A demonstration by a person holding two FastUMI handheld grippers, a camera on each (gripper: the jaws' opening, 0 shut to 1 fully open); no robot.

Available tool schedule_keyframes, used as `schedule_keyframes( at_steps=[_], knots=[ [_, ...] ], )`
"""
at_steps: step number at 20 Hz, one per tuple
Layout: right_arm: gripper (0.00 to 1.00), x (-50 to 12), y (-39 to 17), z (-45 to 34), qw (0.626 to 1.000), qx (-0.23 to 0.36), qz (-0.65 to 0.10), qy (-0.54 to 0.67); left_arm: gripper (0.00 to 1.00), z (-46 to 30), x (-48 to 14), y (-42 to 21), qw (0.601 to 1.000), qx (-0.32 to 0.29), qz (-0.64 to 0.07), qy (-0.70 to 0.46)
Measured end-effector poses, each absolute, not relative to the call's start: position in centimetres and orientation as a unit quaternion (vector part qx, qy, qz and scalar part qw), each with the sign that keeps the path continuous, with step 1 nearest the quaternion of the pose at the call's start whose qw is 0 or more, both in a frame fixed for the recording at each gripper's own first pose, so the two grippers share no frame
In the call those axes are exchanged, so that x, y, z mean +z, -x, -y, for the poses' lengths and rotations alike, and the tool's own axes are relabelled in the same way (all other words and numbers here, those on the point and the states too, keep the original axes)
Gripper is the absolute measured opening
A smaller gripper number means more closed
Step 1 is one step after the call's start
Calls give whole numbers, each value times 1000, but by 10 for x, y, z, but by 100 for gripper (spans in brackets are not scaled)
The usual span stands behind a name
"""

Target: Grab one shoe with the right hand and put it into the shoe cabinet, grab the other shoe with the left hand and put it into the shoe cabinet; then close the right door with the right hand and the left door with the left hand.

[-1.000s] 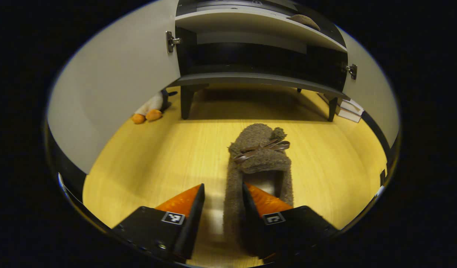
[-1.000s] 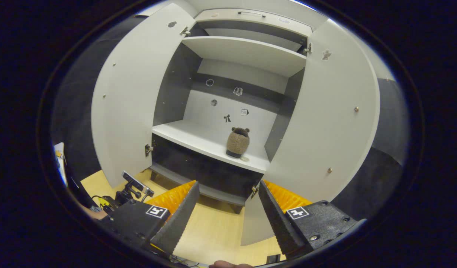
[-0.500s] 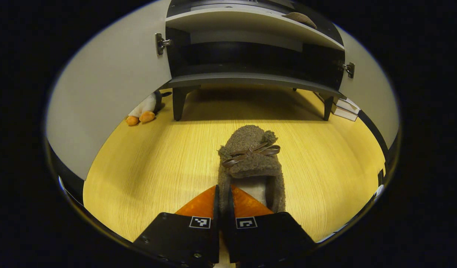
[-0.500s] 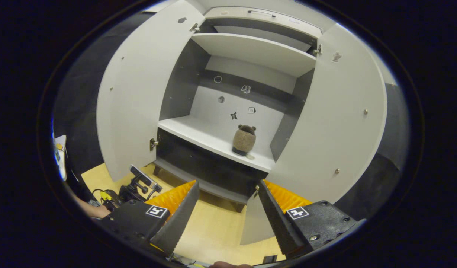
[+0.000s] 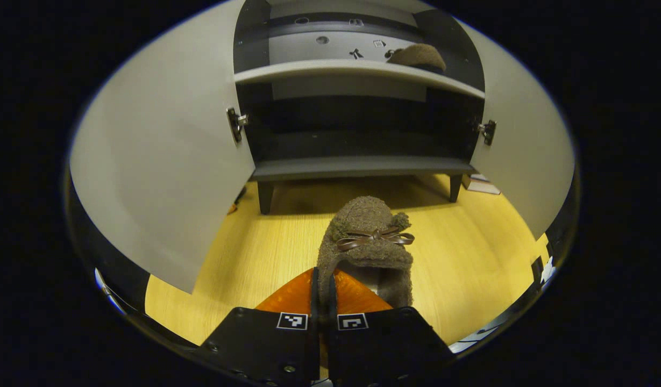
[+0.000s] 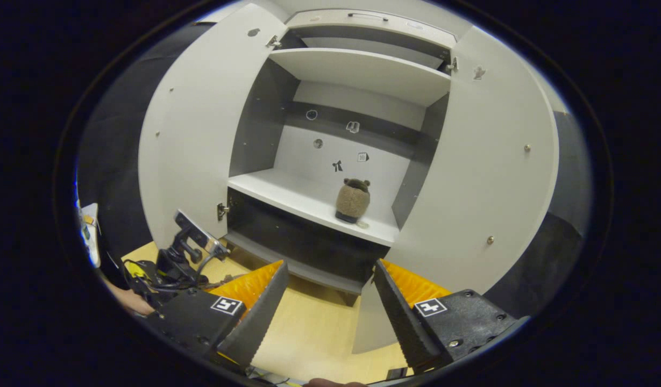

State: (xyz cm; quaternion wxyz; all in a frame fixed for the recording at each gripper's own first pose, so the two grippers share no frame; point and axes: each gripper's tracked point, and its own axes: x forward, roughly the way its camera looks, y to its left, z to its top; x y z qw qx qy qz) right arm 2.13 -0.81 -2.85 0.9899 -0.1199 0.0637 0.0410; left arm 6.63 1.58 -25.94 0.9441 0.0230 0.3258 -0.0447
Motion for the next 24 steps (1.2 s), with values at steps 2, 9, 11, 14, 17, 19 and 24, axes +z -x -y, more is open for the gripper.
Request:
schedule_keyframes(
  at_steps=[2, 9, 11, 14, 17, 19, 24],
  knots=[
    [100, -26, -24, 8, 992, 43, -56, 105, 6, -14, -212, -72, 954, -47, -297, -11],
    [100, -22, -43, 4, 998, 49, -34, 34, 6, -24, -22, -90, 991, -18, -132, 10],
    [100, -15, -50, 5, 998, 50, -32, 16, 5, -28, -8, -104, 990, -5, -137, 17],
    [100, 0, -51, 12, 999, 46, -11, 18, 6, -30, 7, -151, 991, 3, -134, 15],
    [100, -1, -41, 17, 998, 48, -7, 38, 6, -29, 26, -218, 993, 4, -121, -4],
    [100, -3, -35, 21, 998, 47, -6, 43, 6, -25, 38, -265, 993, 5, -120, 8],
    [100, -10, -33, 47, 999, 15, -16, 24, 6, -8, 10, -362, 985, 9, -173, 18]
  ],
)
